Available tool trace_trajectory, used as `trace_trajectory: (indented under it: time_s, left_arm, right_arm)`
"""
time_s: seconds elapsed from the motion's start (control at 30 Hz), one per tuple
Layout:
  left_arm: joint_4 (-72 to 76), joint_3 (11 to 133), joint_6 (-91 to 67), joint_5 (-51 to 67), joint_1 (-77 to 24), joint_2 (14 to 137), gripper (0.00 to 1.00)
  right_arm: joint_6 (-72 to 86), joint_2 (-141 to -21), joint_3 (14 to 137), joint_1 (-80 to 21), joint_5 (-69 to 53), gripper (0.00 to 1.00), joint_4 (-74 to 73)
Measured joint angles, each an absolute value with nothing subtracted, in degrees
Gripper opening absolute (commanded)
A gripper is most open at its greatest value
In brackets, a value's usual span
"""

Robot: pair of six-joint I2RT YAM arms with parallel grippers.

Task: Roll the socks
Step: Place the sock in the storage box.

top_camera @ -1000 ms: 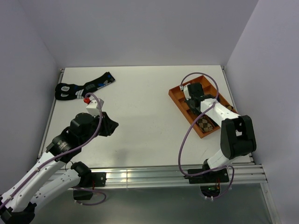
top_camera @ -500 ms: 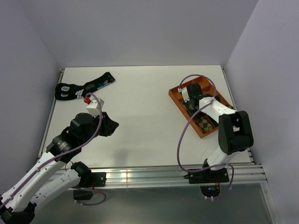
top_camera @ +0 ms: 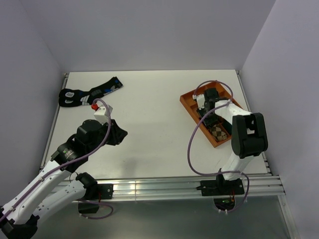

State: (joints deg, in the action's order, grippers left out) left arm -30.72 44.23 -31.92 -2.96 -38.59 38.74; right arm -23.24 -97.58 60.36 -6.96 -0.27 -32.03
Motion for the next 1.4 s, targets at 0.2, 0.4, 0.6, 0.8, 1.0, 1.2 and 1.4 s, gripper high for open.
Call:
trace_trajectory:
  time_s: [0.2, 0.4, 0.6, 0.8, 1.0, 1.2, 1.4]
  left_arm:
    - [-30.72, 44.23, -31.92, -2.85, -38.59, 39.24, 0.26]
    - [-30.70, 44.23, -31.90, -2.83, -38.59, 39.27, 0.27]
    - [-30.70, 44.23, -31.92, -2.81, -38.59, 39.27, 0.26]
    - [-30.70, 44.21, -31.90, -2.81, -38.59, 39.27, 0.27]
    - [-30.68, 44.21, -31.90, -2.55, -38.59, 39.29, 0.27]
    - [-30.68, 44.21, -31.88, -2.17, -38.59, 39.55, 0.27]
    - [-30.68, 43.92, -31.86, -1.93, -38.59, 39.59, 0.27]
  right_arm:
    - [-23.49, -99.15, 62.50, -3.88, -4.99, 0.00, -34.28]
    - [-23.70, -99.31, 62.63, -2.52, -7.22, 0.09, -34.37]
    - [-23.68, -99.31, 62.72, -2.20, -8.01, 0.16, -34.46]
    - [-23.64, -99.37, 63.53, -2.09, -8.08, 0.29, -35.46]
    - [-23.38, -99.37, 63.90, -1.98, -8.05, 0.41, -36.10]
    - [-23.22, -99.37, 65.01, -1.98, -8.01, 0.54, -37.87]
    - [-23.11, -99.11, 66.04, -1.96, -8.10, 0.56, -39.46]
